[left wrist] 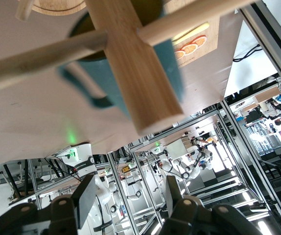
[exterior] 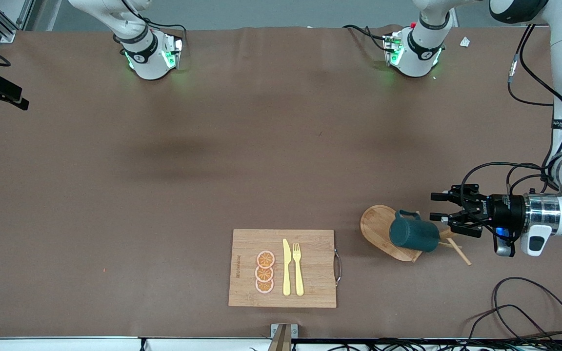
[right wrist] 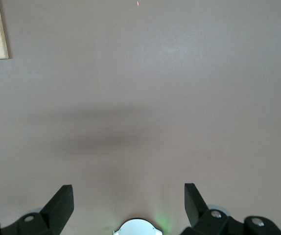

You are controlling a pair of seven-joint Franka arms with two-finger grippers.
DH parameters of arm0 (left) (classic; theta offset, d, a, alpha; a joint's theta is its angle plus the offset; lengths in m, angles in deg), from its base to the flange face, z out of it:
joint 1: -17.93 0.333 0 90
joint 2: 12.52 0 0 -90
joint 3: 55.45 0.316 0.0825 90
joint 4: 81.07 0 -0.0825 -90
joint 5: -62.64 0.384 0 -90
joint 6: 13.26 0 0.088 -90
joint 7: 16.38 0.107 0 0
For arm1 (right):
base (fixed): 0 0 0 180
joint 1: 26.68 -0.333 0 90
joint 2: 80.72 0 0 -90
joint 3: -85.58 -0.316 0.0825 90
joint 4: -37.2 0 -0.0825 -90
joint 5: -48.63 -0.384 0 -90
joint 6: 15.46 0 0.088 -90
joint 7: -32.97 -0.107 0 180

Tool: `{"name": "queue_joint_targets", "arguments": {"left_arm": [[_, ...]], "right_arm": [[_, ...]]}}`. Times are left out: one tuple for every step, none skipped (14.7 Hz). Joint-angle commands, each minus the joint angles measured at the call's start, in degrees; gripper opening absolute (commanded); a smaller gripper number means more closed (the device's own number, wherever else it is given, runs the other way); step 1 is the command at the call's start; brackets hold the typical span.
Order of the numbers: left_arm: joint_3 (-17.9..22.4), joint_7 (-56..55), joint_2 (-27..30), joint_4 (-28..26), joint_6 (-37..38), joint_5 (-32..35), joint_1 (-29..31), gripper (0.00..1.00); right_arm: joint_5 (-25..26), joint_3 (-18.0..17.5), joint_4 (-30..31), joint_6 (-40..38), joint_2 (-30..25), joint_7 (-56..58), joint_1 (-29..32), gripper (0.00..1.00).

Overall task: Pass cup and hang on rack
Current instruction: 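Hook the mug handle onto a rack peg with the left gripper, then open the left gripper and withdraw it from the rack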

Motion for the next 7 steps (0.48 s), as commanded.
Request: {"name": "queue_joint_targets", "arguments": {"left_arm": [[-0.1,-0.2,3.3,0.2,0.7,4.8,-0.5,0.84],[0.0,-0.2,4.5,0.2,0.6,5.7,-0.6,1.0],[-0.1,-0.1,5.7,0.2,0.6,8.2,-0.5,1.0],[-0.2,0.0,7.1,0.2,0.6,10.8,-0.4,1.0],[-0.2,0.3,8.4,0.2,0.6,13.8,-0.5,1.0],[-0.3,0.6,9.7,0.2,0.6,17.5,-0.6,1.0],[-0.6,1.7,11.2,0.2,0.6,21.6,-0.7,1.0]], "right_arm": [[-0.5,-0.2,1.4,0.0,-1.6,0.0,0.2,1.0],[-0.6,-0.2,1.4,0.1,-1.6,0.0,0.2,1.0],[-0.6,-0.2,1.4,0.0,-1.6,0.0,0.2,1.0],[-0.6,-0.2,1.4,0.0,-1.6,0.0,0.2,1.0],[-0.5,-0.2,1.4,0.0,-1.6,0.0,0.2,1.0],[-0.5,-0.2,1.4,0.0,-1.6,0.0,0.2,1.0],[-0.5,-0.2,1.4,0.1,-1.6,0.0,0.2,1.0]]}}
